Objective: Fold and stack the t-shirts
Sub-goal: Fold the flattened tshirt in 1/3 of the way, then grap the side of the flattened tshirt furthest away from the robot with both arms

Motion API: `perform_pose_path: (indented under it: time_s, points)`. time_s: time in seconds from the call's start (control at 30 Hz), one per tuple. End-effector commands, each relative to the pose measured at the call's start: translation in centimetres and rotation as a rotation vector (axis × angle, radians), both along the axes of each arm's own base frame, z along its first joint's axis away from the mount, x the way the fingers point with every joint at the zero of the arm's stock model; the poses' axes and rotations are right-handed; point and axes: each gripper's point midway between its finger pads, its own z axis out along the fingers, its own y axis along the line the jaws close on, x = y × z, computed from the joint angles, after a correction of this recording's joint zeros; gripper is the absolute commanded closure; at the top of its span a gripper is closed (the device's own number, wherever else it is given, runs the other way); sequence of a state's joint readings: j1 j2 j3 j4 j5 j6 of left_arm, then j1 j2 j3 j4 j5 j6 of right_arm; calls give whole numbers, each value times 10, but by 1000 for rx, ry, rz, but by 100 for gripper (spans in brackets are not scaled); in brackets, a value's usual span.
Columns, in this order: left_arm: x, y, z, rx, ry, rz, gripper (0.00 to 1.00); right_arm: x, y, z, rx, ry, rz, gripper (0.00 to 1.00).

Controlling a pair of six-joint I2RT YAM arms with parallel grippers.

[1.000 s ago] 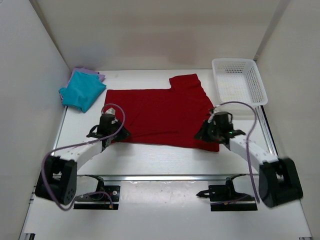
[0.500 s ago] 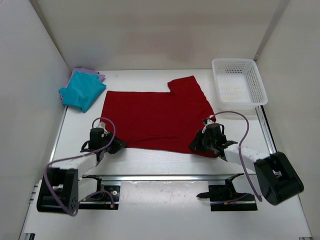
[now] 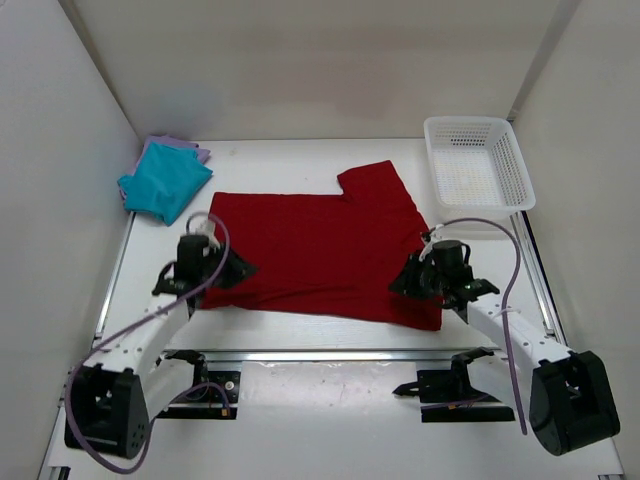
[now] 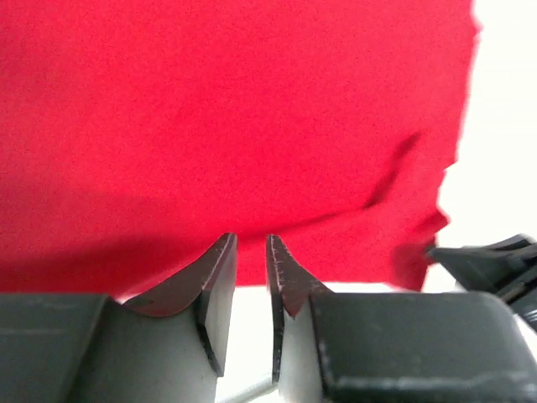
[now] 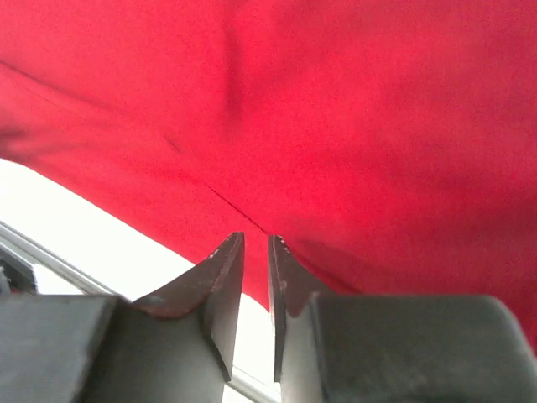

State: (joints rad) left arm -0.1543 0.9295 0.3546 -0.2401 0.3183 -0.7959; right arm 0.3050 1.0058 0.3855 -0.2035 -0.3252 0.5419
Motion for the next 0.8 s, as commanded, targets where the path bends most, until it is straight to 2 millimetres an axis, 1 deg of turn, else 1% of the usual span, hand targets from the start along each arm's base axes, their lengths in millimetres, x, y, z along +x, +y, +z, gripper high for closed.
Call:
perform_pose_path:
  time_s: [0.0, 0.03, 0.07, 0.1, 0.13, 0.17, 0.2, 0.23, 0.27, 0.3, 0.33, 0.37, 0.4, 0.43, 0.47, 0.5, 0.53, 0.57, 0.6, 0.63, 0.67, 0.7, 0.77]
  points:
    - [85, 3, 95, 93, -297, 27, 68, 32, 6, 42, 22, -135, 52, 83]
    - [108, 13, 101, 124, -305, 68, 67, 38, 12, 46, 33, -150, 77, 89]
    - [120, 15, 108, 119, -324, 92, 67, 39, 14, 47, 36, -156, 92, 94]
    - [137, 22, 101, 100, -300, 119, 66, 40, 19, 42, 37, -142, 107, 100]
    - [153, 30, 94, 91, -276, 145, 68, 44, 22, 43, 37, -138, 118, 100]
    - [172, 44, 85, 100, -257, 196, 70, 45, 29, 40, 31, -143, 145, 100]
    - [182, 50, 81, 110, -249, 214, 75, 43, 34, 40, 29, -147, 167, 100]
    - [199, 63, 74, 122, -219, 239, 78, 43, 36, 34, 21, -151, 177, 100]
    - [219, 78, 67, 145, -197, 264, 79, 41, 43, 33, 30, -163, 202, 100]
    - [237, 86, 77, 164, -213, 271, 80, 41, 48, 33, 49, -171, 212, 100]
    - [242, 93, 54, 215, -152, 269, 78, 32, 49, 25, 55, -135, 214, 100]
    - [261, 104, 51, 243, -141, 291, 76, 34, 56, 28, 91, -161, 229, 100]
    - [275, 115, 48, 289, -138, 303, 75, 33, 61, 29, 110, -171, 242, 100]
    - [279, 117, 46, 306, -130, 296, 70, 26, 66, 23, 115, -152, 258, 99]
    - [293, 124, 43, 331, -137, 309, 66, 29, 68, 24, 121, -160, 255, 100]
    - [303, 128, 40, 355, -129, 303, 65, 25, 74, 21, 118, -160, 281, 100]
    - [303, 132, 30, 382, -95, 288, 61, 23, 76, 20, 118, -155, 287, 100]
    - [310, 132, 25, 401, -79, 264, 59, 22, 81, 19, 125, -151, 298, 100]
    - [321, 140, 21, 431, -71, 279, 57, 21, 84, 19, 132, -148, 308, 100]
    - [320, 137, 14, 452, -40, 254, 56, 18, 84, 15, 128, -136, 313, 100]
    - [329, 143, 16, 469, -48, 261, 55, 20, 87, 16, 130, -142, 317, 100]
    - [331, 145, 8, 489, -25, 255, 54, 19, 89, 15, 132, -133, 329, 100]
    - [334, 149, 4, 500, -6, 243, 52, 21, 89, 16, 131, -134, 328, 100]
